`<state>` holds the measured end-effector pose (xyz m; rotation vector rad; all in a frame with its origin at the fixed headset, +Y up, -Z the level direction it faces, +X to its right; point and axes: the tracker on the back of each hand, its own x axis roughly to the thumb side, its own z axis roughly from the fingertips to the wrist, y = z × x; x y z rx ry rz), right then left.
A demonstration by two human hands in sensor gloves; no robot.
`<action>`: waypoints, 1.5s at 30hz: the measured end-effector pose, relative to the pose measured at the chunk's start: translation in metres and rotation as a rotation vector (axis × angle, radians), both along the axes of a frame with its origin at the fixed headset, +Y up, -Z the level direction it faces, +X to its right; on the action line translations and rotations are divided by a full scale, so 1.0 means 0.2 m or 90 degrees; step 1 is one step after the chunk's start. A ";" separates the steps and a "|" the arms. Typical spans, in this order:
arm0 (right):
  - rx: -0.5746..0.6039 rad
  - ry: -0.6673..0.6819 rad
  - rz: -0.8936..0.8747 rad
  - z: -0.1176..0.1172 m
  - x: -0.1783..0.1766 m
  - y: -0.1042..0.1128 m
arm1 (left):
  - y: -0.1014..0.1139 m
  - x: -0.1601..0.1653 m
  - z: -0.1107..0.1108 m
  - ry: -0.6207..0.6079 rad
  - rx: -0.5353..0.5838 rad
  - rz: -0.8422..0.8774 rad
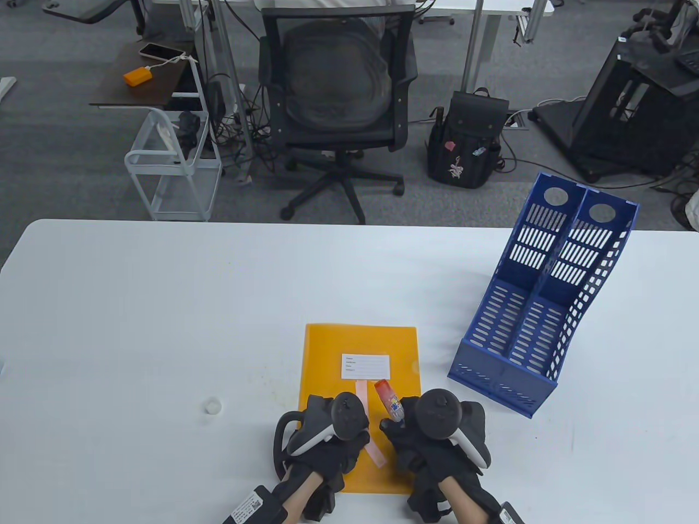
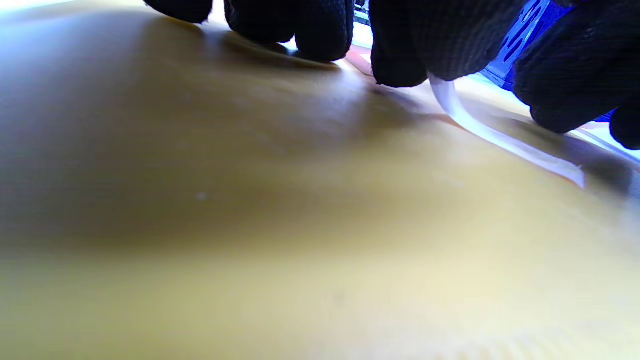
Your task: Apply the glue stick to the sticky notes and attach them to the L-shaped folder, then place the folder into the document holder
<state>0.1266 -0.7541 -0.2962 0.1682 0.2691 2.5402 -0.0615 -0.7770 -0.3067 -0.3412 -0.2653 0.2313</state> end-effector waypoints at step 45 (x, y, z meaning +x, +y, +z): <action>-0.017 0.016 0.015 -0.02 0.00 0.00 | 0.03 -0.15 -0.10 0.021 -0.120 0.206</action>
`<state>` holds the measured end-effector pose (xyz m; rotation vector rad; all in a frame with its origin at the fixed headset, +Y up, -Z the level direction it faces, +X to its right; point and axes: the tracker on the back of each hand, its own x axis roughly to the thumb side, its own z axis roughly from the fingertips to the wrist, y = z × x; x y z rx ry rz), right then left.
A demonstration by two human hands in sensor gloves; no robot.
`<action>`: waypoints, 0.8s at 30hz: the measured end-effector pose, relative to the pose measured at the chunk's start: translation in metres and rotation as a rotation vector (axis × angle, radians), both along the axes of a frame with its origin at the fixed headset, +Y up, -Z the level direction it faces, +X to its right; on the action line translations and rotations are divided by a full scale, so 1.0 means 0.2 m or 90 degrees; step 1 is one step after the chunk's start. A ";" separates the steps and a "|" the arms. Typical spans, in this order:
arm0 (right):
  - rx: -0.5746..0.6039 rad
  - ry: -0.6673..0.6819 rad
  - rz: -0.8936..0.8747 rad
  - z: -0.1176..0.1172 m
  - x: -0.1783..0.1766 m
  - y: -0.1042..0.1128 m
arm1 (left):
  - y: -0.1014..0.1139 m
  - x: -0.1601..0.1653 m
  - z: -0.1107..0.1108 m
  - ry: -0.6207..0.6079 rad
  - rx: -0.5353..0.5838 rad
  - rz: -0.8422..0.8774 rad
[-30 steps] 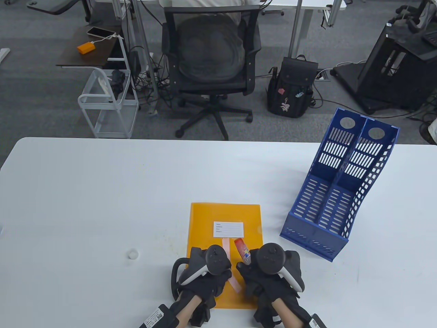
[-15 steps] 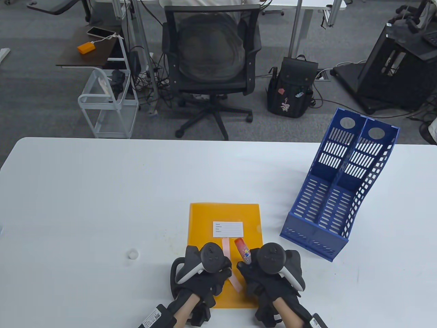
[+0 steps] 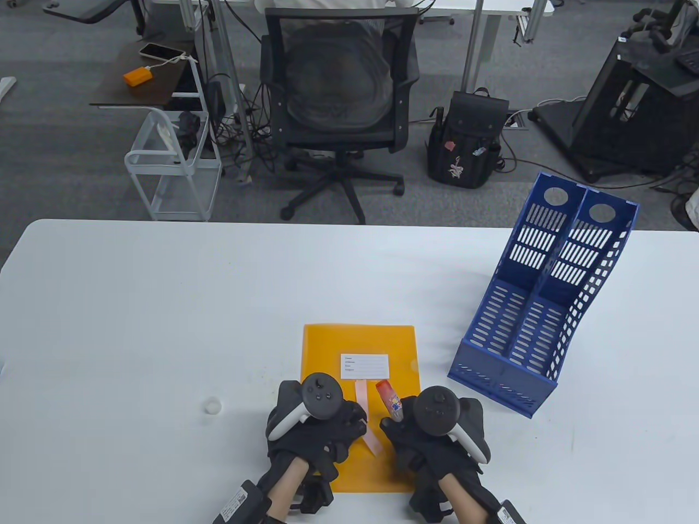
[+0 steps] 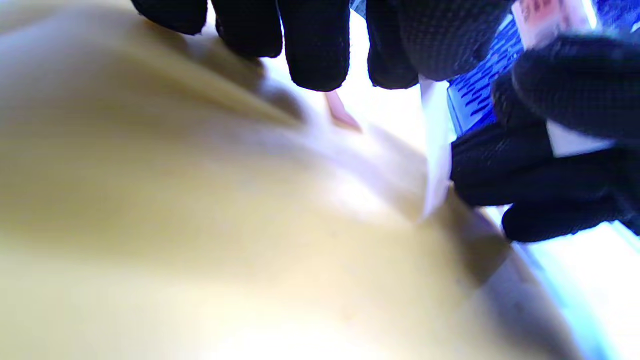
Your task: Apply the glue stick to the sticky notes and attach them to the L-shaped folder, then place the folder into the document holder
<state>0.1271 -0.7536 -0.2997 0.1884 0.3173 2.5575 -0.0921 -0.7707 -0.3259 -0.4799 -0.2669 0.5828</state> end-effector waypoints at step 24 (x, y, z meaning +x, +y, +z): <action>-0.019 0.001 -0.031 -0.01 0.04 0.00 | 0.20 0.17 -0.12 0.096 0.319 -0.340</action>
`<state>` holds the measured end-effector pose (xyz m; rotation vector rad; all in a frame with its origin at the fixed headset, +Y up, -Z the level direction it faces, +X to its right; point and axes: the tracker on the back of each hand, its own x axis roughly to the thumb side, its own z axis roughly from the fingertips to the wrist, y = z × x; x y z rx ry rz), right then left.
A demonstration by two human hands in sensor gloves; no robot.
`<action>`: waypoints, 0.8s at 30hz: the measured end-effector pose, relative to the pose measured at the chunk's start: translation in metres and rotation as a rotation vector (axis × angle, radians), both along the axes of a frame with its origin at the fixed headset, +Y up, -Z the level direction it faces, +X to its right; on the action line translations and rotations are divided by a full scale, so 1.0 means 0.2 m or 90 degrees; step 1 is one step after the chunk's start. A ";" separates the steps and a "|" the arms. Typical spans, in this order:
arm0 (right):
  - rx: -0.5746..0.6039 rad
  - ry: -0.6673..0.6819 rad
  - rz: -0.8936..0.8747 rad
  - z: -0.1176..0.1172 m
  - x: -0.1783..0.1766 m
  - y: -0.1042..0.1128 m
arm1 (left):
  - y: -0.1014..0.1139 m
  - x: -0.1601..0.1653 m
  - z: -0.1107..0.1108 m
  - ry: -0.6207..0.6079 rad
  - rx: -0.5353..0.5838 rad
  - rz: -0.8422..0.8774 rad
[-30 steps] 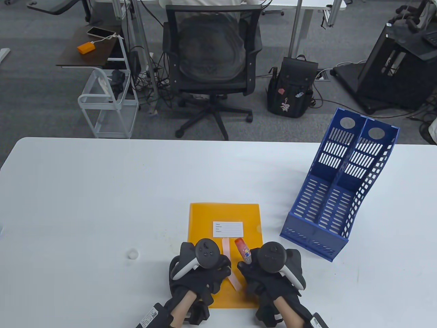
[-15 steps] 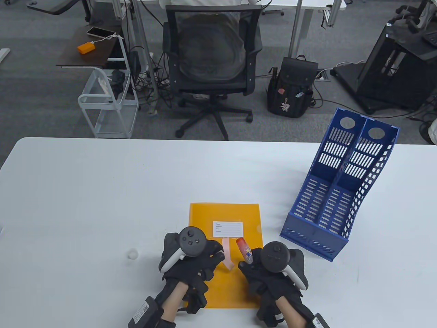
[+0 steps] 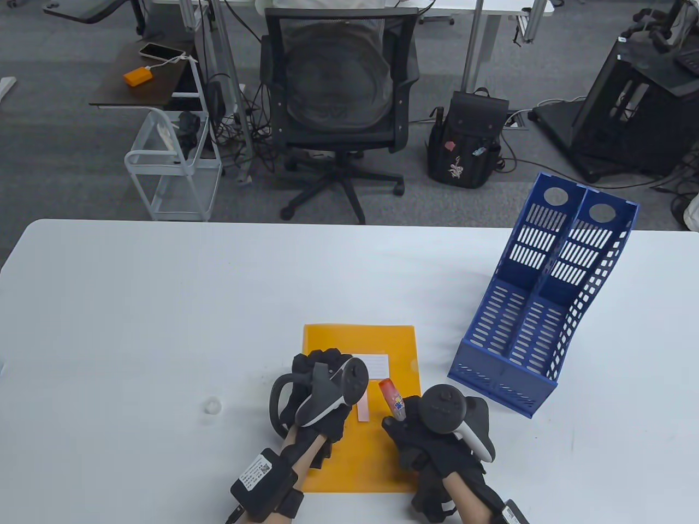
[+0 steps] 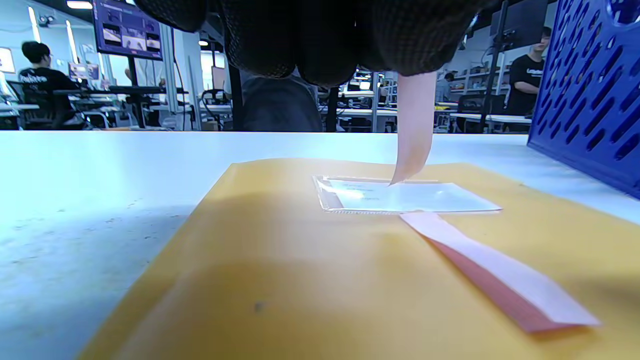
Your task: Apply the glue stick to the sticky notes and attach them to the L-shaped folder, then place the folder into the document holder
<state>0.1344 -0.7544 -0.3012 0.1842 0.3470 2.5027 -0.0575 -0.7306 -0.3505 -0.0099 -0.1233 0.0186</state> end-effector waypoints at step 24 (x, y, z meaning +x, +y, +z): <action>-0.007 0.002 -0.014 -0.01 0.01 0.00 | -0.16 0.12 -0.01 -0.063 -0.163 -0.086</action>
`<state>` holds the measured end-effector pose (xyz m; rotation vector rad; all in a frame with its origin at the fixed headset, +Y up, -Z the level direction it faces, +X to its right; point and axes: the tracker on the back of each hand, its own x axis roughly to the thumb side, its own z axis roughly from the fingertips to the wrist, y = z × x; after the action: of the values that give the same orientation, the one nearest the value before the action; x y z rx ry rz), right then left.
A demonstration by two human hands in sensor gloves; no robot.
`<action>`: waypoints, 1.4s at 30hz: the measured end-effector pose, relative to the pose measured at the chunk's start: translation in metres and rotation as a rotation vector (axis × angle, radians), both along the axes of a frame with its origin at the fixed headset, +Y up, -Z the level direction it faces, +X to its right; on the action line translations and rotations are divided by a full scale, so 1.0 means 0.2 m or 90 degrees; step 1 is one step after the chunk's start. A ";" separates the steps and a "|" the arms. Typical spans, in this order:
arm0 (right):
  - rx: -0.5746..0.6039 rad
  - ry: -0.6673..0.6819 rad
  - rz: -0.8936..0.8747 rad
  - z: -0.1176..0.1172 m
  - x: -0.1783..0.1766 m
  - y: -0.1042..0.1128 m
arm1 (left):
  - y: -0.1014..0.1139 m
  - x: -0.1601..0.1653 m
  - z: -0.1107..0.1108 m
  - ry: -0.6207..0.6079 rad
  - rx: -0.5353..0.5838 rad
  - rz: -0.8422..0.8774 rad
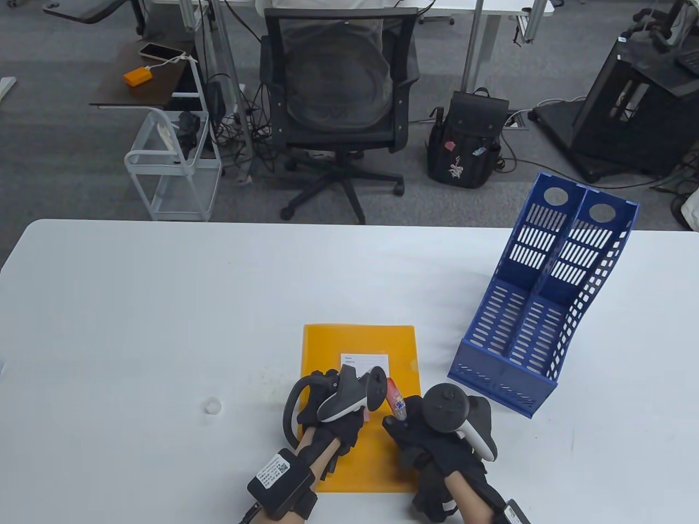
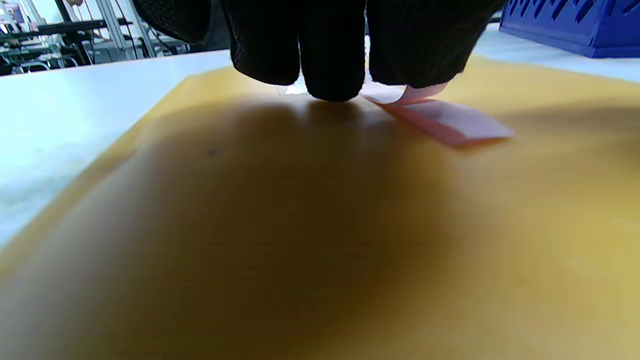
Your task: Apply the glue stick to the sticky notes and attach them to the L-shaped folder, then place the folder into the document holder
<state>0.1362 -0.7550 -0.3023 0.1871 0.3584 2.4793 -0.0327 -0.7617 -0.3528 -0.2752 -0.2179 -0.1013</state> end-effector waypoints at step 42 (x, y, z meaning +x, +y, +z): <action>-0.008 -0.001 -0.016 0.00 0.02 0.00 | 0.02 0.00 0.01 -0.010 -0.056 -0.017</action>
<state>0.1394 -0.7555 -0.3029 0.1833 0.3694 2.4518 -0.0334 -0.7568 -0.3502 -0.3655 -0.2346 -0.1209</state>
